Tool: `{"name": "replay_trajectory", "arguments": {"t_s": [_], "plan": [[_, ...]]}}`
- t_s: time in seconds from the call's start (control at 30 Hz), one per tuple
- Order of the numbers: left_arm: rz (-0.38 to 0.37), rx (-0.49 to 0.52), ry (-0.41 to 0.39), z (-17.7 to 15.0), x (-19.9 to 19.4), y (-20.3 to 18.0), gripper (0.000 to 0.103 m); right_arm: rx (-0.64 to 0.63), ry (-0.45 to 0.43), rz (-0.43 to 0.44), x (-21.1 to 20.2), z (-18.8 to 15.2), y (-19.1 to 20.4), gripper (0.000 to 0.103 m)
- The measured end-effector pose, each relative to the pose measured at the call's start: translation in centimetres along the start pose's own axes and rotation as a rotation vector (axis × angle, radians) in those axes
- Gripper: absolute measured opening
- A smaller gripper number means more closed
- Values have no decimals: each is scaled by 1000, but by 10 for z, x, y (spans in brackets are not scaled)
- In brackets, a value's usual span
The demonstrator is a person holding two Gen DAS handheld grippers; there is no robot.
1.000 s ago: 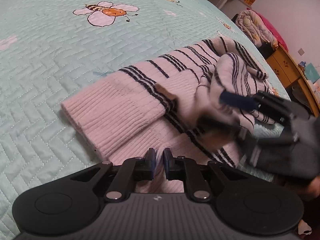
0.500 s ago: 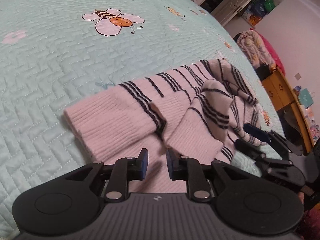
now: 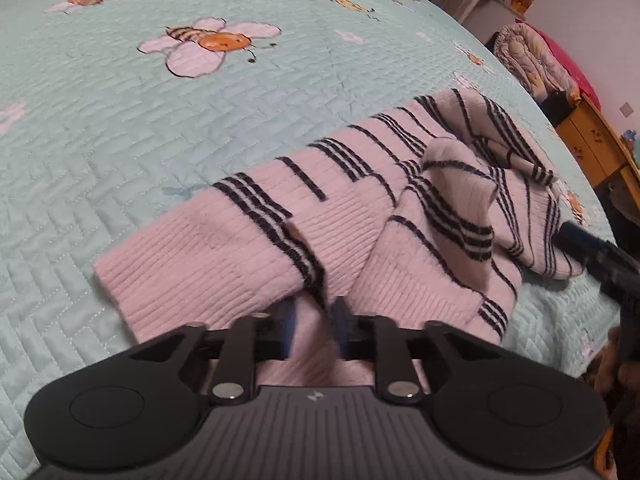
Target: Fold clothes
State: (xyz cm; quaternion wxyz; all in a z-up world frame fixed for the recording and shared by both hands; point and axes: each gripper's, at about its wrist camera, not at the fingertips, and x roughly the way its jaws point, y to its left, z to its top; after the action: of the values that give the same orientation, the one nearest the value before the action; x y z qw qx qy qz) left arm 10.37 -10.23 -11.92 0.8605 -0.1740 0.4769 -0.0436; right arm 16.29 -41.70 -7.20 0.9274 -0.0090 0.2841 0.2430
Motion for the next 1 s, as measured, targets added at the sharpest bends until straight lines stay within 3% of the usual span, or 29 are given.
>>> {"name": "replay_trajectory", "arguments": {"t_s": [0.23,0.27,0.4,0.47,0.57,0.63,0.77,0.87,1.0], "plan": [[59,4,44,0,-2,-8,13,264,-28,-142,-5,1,-105,71],[70,23,22,1,-13,-15,13,331,-28,-140,-5,-2,-122,71],[95,140,-76,9,-58,-49,13,594,-20,-105,2,-20,-188,72],[73,259,-119,30,-67,-82,14,689,1,-55,14,-28,-214,72],[-9,396,-130,81,-49,-128,24,793,32,38,39,-34,-244,72],[-59,472,-99,120,-14,-161,36,854,30,120,49,-37,-257,72],[-147,639,23,188,76,-237,44,871,48,259,66,-36,-273,72],[-109,721,154,212,156,-282,45,828,75,341,77,-32,-278,72],[-67,743,340,234,243,-296,45,781,89,427,85,-29,-281,72]]}}
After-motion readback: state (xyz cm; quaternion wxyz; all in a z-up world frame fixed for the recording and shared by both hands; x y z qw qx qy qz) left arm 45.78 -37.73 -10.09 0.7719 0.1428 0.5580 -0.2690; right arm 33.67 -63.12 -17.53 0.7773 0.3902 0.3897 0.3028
